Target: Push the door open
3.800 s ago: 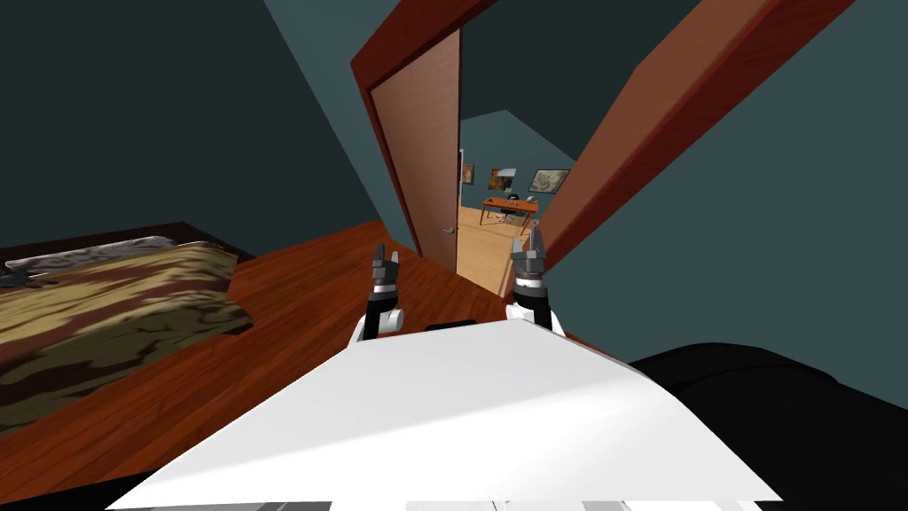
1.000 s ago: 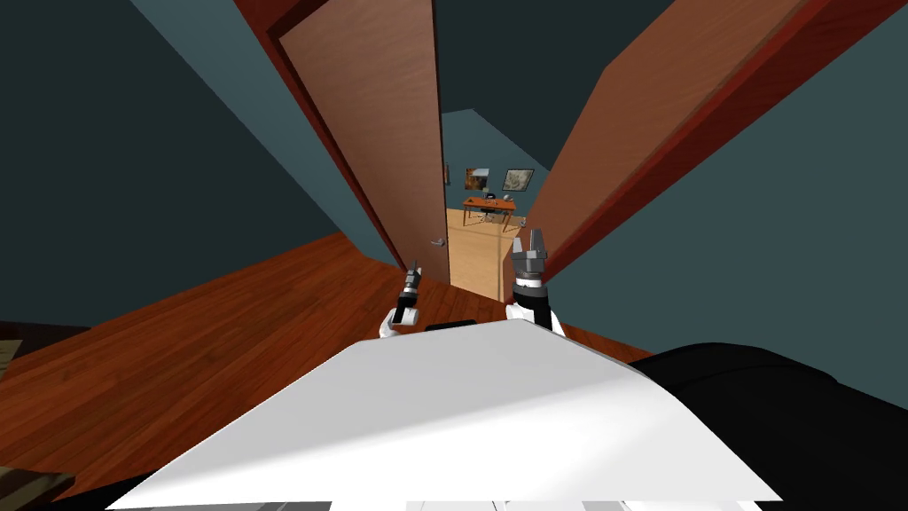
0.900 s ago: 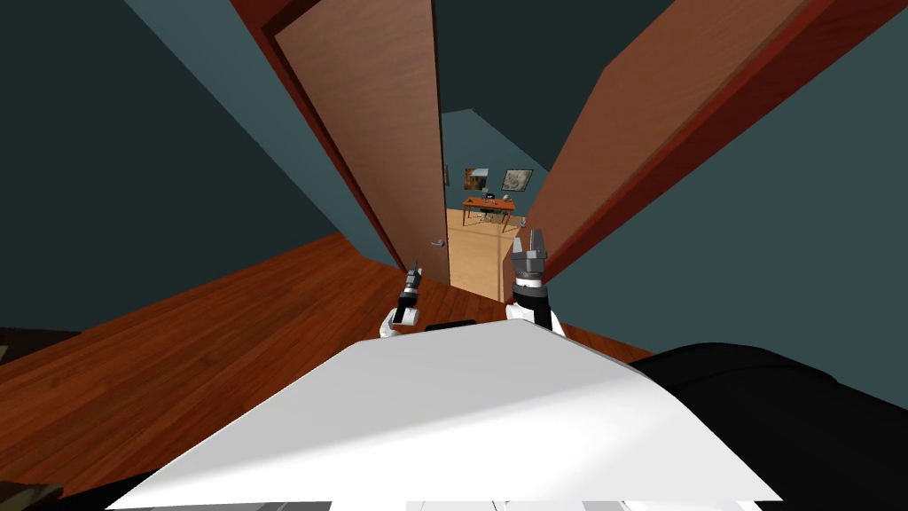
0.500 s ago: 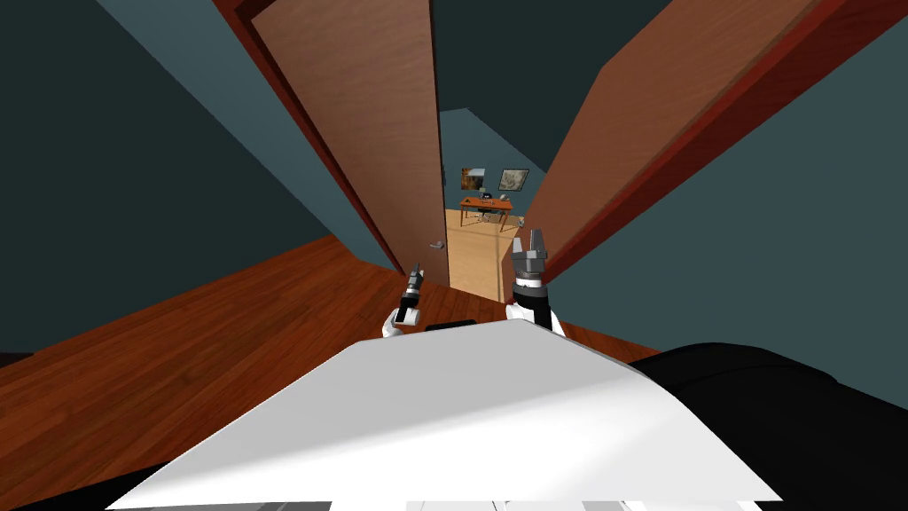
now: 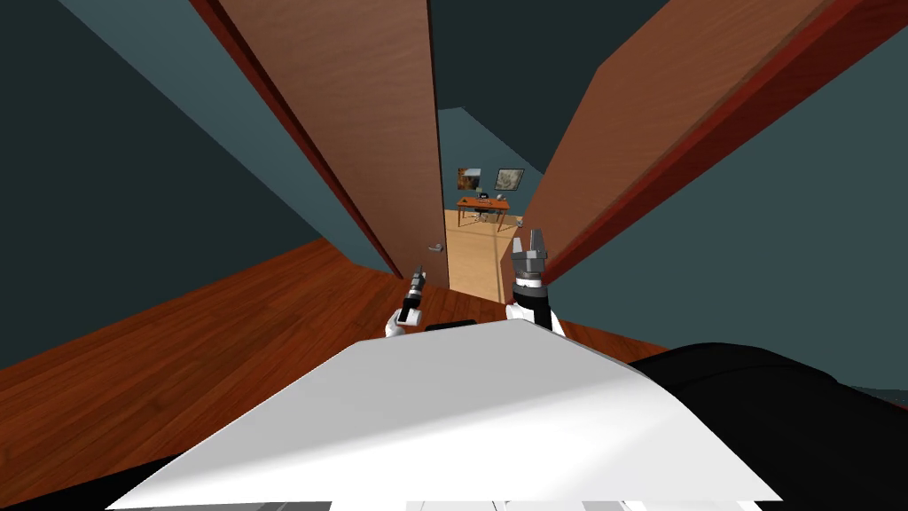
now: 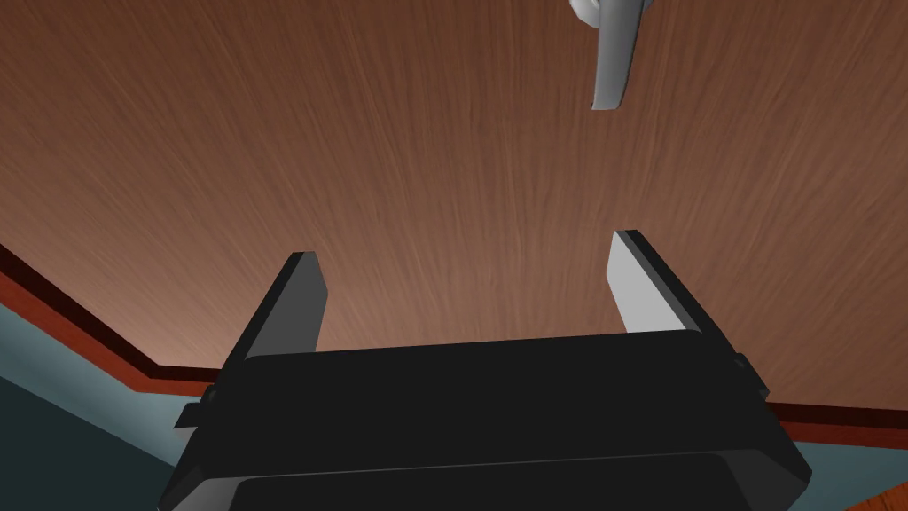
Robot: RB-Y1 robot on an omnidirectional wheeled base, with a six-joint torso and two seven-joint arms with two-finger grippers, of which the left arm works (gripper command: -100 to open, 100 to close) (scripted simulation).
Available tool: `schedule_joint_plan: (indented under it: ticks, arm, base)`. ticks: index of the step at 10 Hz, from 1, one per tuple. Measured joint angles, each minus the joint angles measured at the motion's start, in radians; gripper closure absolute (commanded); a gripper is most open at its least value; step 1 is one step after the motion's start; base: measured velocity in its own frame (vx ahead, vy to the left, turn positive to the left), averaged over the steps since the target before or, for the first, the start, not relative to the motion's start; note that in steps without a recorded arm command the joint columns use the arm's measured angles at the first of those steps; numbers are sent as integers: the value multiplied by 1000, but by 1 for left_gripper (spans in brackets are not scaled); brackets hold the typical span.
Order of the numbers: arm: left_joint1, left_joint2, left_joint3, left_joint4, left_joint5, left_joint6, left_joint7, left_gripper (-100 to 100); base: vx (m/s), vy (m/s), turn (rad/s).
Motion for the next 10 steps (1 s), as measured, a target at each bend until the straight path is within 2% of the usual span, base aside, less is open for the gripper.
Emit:
schedule_joint_plan:
  ticks: [10]
  arm:
    - [-85,-22,-19,221,15,-52,2,-100]
  base:
    - [76,48,-62]
